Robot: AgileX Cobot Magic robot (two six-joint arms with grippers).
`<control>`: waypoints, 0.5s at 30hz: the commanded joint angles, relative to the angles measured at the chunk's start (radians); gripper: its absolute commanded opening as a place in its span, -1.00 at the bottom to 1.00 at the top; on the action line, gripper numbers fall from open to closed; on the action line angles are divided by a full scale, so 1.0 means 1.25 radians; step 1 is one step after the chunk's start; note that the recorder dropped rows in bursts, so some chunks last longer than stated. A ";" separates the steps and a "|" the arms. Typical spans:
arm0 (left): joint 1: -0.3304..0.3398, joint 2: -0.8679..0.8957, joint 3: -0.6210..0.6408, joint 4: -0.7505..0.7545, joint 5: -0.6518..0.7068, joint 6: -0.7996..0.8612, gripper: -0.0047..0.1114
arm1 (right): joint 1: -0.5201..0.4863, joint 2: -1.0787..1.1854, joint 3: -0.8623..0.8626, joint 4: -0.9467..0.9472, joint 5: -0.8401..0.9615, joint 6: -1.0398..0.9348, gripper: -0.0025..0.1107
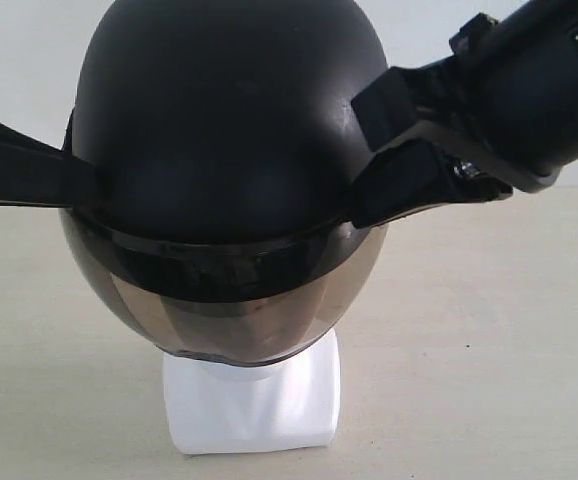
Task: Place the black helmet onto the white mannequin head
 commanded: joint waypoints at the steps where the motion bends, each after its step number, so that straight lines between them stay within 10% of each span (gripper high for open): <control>1: -0.005 0.004 0.002 0.015 0.004 -0.007 -0.84 | 0.001 0.023 0.011 -0.019 -0.038 -0.002 -0.96; 15: -0.004 -0.108 0.000 -0.006 -0.087 -0.045 -0.84 | 0.000 -0.082 0.011 -0.033 -0.131 0.019 -0.95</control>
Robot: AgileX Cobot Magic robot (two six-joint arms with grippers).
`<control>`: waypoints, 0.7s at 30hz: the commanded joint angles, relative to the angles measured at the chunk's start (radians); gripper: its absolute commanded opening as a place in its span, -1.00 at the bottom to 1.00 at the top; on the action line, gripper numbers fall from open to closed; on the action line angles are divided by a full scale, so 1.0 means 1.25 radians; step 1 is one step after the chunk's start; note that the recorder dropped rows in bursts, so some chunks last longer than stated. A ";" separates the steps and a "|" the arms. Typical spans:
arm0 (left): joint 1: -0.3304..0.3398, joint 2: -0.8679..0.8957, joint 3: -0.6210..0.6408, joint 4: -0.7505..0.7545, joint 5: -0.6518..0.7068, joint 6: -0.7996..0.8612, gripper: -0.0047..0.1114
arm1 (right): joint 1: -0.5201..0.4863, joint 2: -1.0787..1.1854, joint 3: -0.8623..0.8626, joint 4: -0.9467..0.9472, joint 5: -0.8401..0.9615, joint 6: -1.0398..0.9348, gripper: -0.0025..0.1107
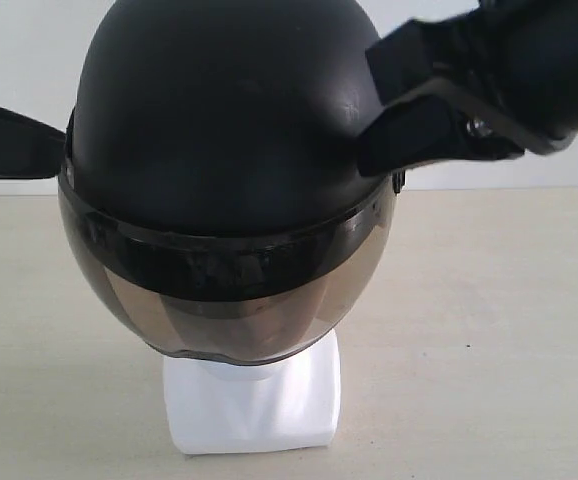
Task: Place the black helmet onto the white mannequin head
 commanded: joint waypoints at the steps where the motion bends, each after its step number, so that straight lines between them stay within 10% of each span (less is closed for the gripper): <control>1: -0.002 -0.041 0.000 -0.012 -0.054 -0.034 -0.84 | 0.000 -0.028 0.000 -0.019 -0.033 0.012 -0.95; 7: -0.002 -0.074 -0.021 0.161 -0.126 -0.228 -0.84 | 0.000 -0.046 0.000 -0.207 -0.009 0.178 -0.82; 13: -0.002 -0.018 -0.062 0.373 -0.160 -0.344 -0.84 | 0.000 -0.048 0.000 -0.325 0.043 0.268 -0.11; 21: -0.002 0.125 -0.108 0.359 -0.216 -0.309 -0.84 | 0.000 0.016 0.000 -0.435 -0.039 0.386 -0.96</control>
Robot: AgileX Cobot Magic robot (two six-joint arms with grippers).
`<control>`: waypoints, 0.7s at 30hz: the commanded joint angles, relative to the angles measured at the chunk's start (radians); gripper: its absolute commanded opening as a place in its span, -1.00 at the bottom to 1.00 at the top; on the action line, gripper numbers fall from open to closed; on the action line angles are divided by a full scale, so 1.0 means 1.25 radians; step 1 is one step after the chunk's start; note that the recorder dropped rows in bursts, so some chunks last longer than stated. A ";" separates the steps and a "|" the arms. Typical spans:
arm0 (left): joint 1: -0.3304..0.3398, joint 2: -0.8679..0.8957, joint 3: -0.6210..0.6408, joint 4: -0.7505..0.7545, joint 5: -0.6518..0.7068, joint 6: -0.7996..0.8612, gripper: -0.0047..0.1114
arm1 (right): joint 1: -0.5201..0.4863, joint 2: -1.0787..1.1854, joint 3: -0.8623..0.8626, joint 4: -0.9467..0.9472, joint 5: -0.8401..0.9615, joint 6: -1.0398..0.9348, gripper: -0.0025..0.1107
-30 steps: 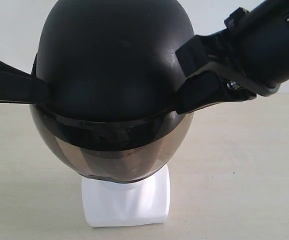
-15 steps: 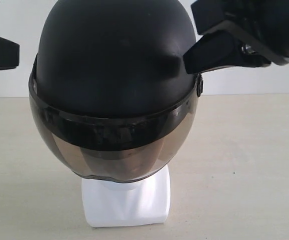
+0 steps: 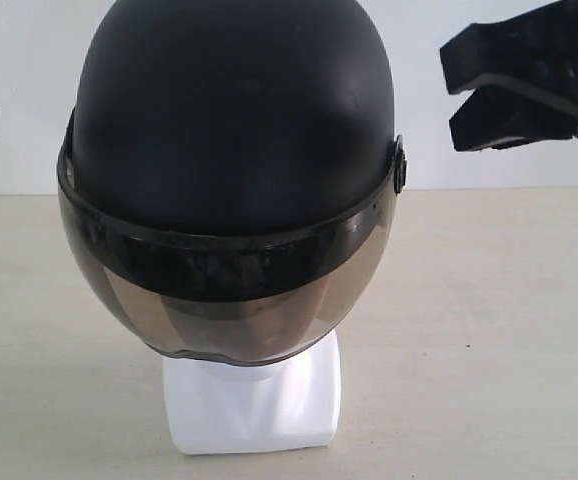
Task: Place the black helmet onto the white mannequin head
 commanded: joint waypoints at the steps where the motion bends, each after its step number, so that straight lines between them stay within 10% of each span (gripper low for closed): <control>1: -0.002 0.074 -0.023 -0.001 -0.031 0.011 -0.84 | 0.000 0.060 0.000 -0.072 -0.044 0.066 -0.95; 21: -0.064 0.231 -0.035 -0.188 -0.007 0.210 -0.84 | 0.000 0.184 0.000 0.021 -0.221 0.084 -0.96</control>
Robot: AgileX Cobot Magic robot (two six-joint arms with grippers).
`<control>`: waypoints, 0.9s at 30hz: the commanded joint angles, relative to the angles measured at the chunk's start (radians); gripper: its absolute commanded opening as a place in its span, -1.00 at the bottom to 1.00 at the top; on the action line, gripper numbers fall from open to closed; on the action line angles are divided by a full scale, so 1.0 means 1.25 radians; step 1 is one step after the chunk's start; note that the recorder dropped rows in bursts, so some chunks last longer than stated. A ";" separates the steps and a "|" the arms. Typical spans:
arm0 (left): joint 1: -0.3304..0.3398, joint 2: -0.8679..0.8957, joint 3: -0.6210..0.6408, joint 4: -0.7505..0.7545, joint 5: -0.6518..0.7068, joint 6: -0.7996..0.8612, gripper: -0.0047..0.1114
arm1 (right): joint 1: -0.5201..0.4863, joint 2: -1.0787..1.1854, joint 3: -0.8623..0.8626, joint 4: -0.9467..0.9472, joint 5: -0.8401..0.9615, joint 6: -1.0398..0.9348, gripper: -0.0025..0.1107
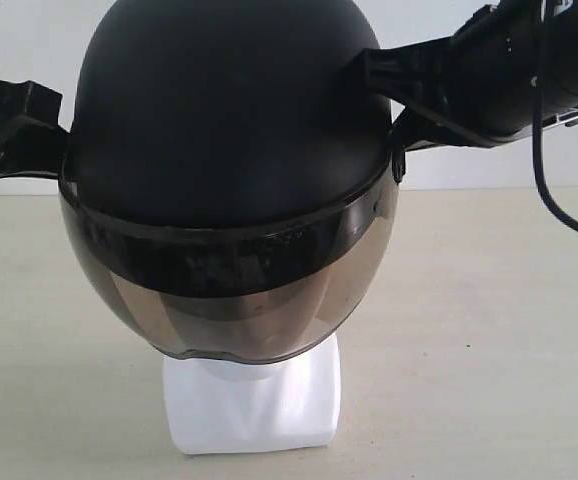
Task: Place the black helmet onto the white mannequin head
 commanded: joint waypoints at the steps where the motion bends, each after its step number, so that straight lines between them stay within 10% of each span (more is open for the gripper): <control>1: -0.041 0.003 -0.004 -0.035 0.014 0.007 -0.84 | 0.000 0.021 0.000 0.019 -0.039 -0.003 -0.96; 27: -0.050 -0.058 -0.004 -0.090 0.083 0.003 -0.84 | 0.000 0.066 -0.001 -0.028 -0.064 -0.010 -0.96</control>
